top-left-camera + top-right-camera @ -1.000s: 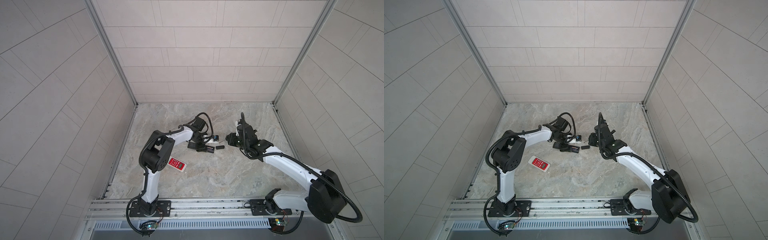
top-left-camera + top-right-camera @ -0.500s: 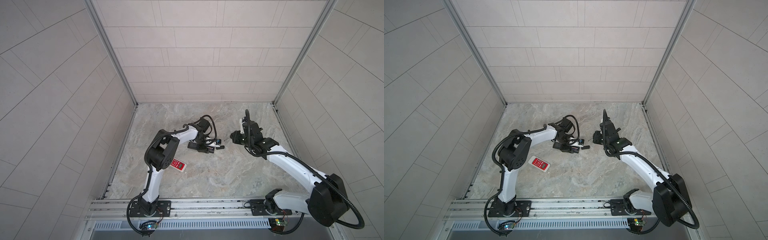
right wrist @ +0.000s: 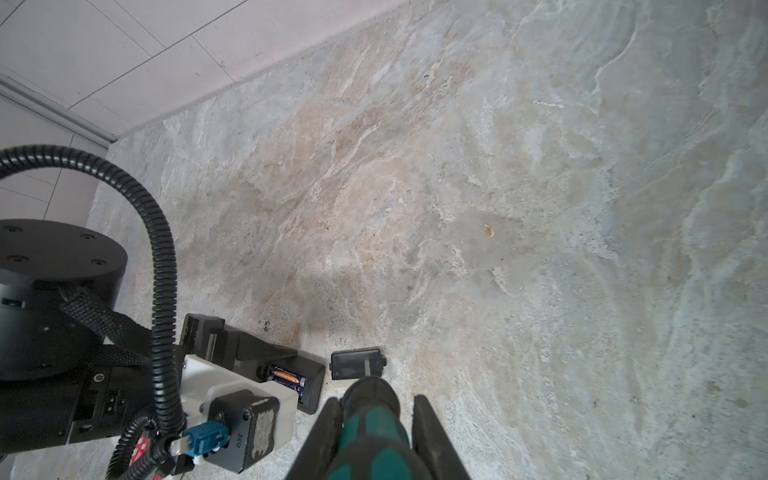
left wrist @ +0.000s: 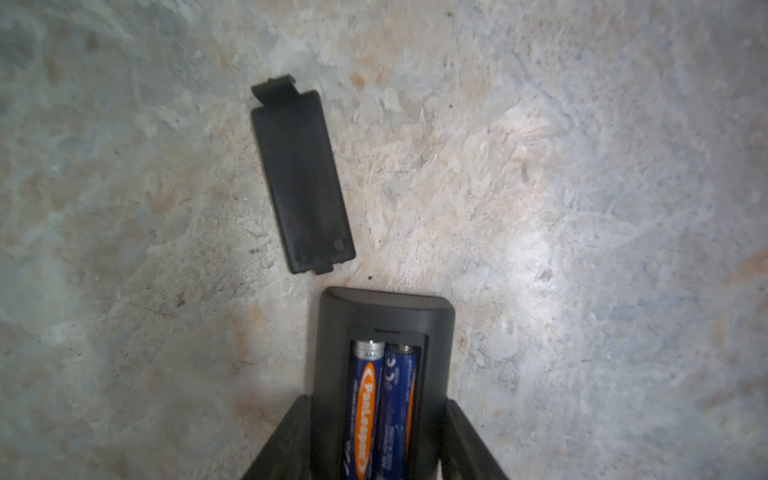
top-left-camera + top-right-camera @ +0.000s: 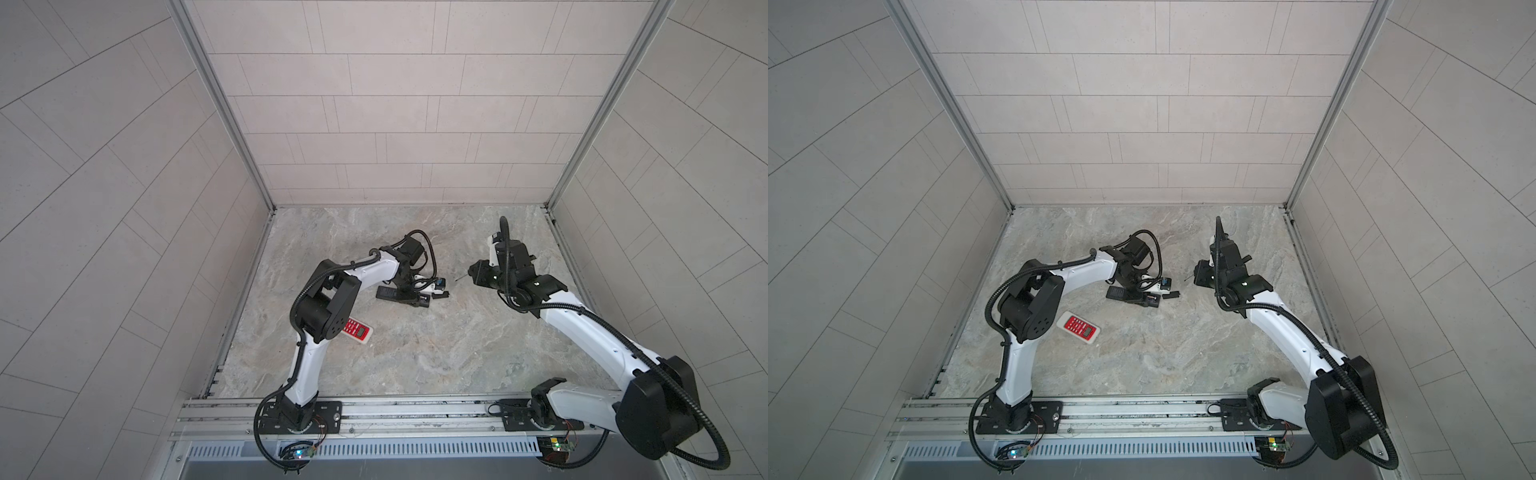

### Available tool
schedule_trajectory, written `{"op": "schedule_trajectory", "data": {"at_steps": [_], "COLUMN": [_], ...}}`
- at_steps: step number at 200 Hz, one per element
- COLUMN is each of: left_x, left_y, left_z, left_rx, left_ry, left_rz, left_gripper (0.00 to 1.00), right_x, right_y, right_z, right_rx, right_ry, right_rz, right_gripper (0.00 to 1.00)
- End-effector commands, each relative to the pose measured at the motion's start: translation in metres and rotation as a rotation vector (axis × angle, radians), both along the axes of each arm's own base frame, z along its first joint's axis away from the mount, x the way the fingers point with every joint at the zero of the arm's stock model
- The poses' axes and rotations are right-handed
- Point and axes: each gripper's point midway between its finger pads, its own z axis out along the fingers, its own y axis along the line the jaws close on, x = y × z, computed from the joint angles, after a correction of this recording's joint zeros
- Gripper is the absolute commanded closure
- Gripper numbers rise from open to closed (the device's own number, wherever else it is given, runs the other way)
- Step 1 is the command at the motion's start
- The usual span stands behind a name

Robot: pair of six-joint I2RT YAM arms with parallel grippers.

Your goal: Unload the batteries from the remote control

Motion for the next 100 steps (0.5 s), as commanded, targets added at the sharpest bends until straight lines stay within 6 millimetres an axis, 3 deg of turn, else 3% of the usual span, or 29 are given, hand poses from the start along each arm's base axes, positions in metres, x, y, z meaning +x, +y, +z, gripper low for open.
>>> {"op": "schedule_trajectory", "data": {"at_steps": [1, 55, 100], "left_x": [-0.016, -0.026, -0.018], "left_y": [-0.027, -0.038, -0.045], "left_z": [0.008, 0.002, -0.001], "left_rx": [-0.063, -0.015, 0.019], "left_ry": [0.066, 0.073, 0.055], "left_rz": [0.02, 0.085, 0.271], "left_gripper": [0.59, 0.58, 0.58], "right_x": [0.001, -0.005, -0.011], "right_y": [-0.008, -0.021, -0.028], "right_z": [0.02, 0.017, 0.015], "right_rx": [0.005, 0.011, 0.024], "right_ry": [-0.053, -0.054, -0.058], "right_rz": [-0.009, -0.028, -0.052], "right_gripper": [0.86, 0.86, 0.86]}}
